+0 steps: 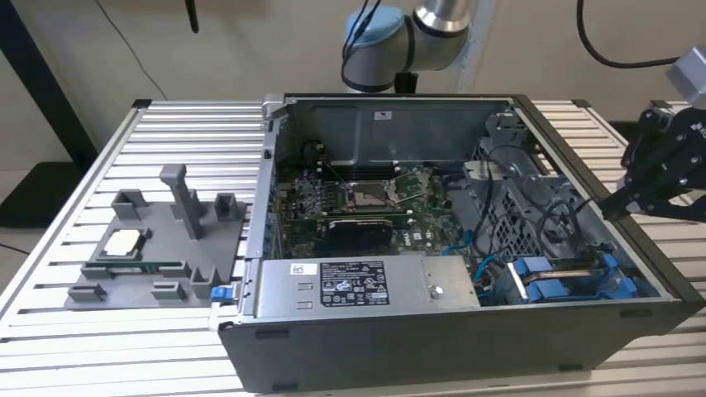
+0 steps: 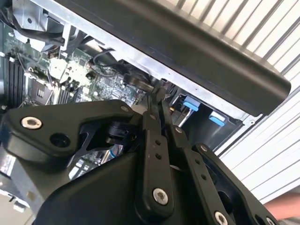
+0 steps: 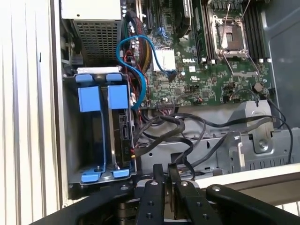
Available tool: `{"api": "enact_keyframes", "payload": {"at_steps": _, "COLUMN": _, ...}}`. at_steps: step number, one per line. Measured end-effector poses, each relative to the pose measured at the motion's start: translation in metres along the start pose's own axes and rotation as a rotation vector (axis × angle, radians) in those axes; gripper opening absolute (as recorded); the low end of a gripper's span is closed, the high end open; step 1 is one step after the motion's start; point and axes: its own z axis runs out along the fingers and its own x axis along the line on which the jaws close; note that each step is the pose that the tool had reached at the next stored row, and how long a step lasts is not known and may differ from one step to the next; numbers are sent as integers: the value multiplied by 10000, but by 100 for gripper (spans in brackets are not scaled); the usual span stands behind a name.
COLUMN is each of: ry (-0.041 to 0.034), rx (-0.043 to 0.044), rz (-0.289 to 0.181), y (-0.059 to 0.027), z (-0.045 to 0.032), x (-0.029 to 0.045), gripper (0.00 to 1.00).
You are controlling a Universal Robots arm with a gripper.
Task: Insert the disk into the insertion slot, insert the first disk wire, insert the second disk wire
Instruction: 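Insert the second disk wire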
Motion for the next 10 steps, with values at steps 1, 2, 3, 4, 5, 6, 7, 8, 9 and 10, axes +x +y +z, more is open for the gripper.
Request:
{"api": "enact_keyframes", "payload": {"at_steps": 1, "ry": -14, "rx": -7, "rz": -1, "y": 25, "z": -4, "x": 6, "gripper": 16}}
{"api": "enact_keyframes", "payload": {"at_steps": 2, "ry": -32, "rx": -13, "rz": -3, "y": 53, "z": -7, "x": 11, "gripper": 16}}
{"api": "enact_keyframes", "payload": {"at_steps": 3, "ry": -46, "rx": -18, "rz": -4, "y": 84, "z": -9, "x": 15, "gripper": 16}}
{"api": "enact_keyframes", "payload": {"at_steps": 4, "ry": -58, "rx": -21, "rz": -6, "y": 123, "z": -10, "x": 19, "gripper": 16}}
{"api": "enact_keyframes", "payload": {"at_steps": 5, "ry": -72, "rx": -25, "rz": -8, "y": 159, "z": -12, "x": 21, "gripper": 16}}
{"api": "enact_keyframes", "payload": {"at_steps": 6, "ry": -92, "rx": -31, "rz": -10, "y": 193, "z": -17, "x": 23, "gripper": 16}}
{"api": "enact_keyframes", "payload": {"at_steps": 7, "ry": -114, "rx": -35, "rz": -14, "y": 226, "z": -24, "x": 24, "gripper": 16}}
{"api": "enact_keyframes", "payload": {"at_steps": 8, "ry": -139, "rx": -41, "rz": -18, "y": 262, "z": -32, "x": 25, "gripper": 16}}
{"api": "enact_keyframes", "payload": {"at_steps": 9, "ry": -166, "rx": -47, "rz": -21, "y": 297, "z": -37, "x": 27, "gripper": 16}}
{"api": "enact_keyframes", "payload": {"at_steps": 10, "ry": -182, "rx": -50, "rz": -23, "y": 335, "z": -40, "x": 29, "gripper": 16}}
